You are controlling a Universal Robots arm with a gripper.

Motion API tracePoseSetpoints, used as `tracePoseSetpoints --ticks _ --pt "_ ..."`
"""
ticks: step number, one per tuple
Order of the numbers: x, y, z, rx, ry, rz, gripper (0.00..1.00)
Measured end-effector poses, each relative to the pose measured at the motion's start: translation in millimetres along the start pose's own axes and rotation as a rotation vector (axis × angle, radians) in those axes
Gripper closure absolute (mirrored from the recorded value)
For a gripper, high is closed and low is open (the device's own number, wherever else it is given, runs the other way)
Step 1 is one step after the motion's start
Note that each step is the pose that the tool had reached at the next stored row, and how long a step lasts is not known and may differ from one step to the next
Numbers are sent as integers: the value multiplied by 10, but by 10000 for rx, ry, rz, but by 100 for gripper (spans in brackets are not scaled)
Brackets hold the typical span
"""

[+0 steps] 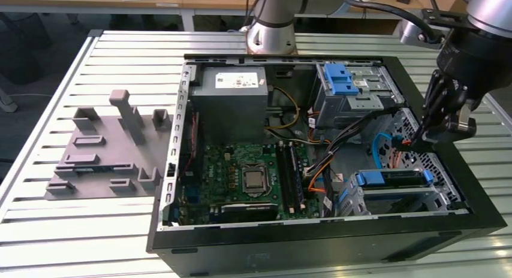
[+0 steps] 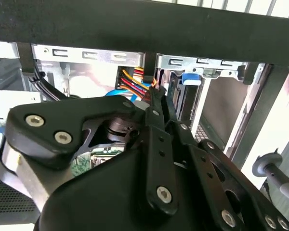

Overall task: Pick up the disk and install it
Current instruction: 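Insert the first disk wire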

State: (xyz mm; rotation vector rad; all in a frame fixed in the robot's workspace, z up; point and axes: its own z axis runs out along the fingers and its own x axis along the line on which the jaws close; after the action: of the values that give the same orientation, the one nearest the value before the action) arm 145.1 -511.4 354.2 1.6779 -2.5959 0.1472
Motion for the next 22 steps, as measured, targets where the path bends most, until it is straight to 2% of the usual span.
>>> tracePoseSetpoints --ticks 7,9,10,14,16,17,18,22 --pt "8 -3 1 -4 2 -68 84" --pt "3 -10 1 -64 31 -58 82" --pt "-2 -15 1 -106 51 -54 76" --pt "-23 -33 1 -227 147 -33 76" --pt "-28 -38 0 -244 191 -18 76" --pt "-29 -38 -1 -243 196 -11 77" --pt "-29 -38 -1 -244 198 -9 84" --pt "-26 -38 0 -241 199 -33 84"
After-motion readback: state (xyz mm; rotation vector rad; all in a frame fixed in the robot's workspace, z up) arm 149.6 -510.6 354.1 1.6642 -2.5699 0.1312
